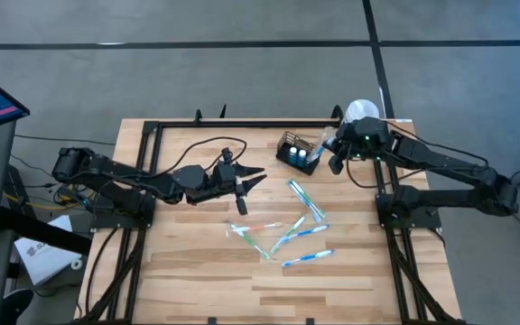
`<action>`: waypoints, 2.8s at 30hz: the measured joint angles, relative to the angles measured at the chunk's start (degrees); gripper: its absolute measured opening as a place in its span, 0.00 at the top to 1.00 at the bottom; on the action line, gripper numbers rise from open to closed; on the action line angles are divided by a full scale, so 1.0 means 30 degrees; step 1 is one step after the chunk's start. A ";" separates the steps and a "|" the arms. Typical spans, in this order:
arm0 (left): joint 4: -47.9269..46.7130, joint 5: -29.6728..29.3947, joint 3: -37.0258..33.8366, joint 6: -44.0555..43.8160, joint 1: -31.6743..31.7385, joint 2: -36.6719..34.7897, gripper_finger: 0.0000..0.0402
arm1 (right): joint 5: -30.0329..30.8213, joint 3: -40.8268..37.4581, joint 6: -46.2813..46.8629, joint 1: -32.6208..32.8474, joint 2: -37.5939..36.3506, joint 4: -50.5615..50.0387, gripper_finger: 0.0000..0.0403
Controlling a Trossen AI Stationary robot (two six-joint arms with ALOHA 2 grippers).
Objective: Pick & Place toothbrushing station
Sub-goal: Put the blue toothbrush into the mesh organizer, then put the orange toothbrush into the mesh organizer
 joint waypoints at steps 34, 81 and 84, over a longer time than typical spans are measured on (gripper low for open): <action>-0.0567 0.0007 -0.0007 -0.0124 0.0000 0.0000 0.81 | -0.0517 0.0000 -0.0137 -0.0081 0.4779 0.2156 0.87; -1.0221 0.4782 -0.0007 -0.4156 -0.0078 0.0180 0.81 | -0.0472 0.0004 0.0835 0.5670 0.0956 0.0785 0.57; -1.0740 0.5963 -0.0007 -0.4612 -0.0326 0.0664 0.81 | -0.0452 0.0004 0.0927 0.6192 0.0956 0.0764 0.57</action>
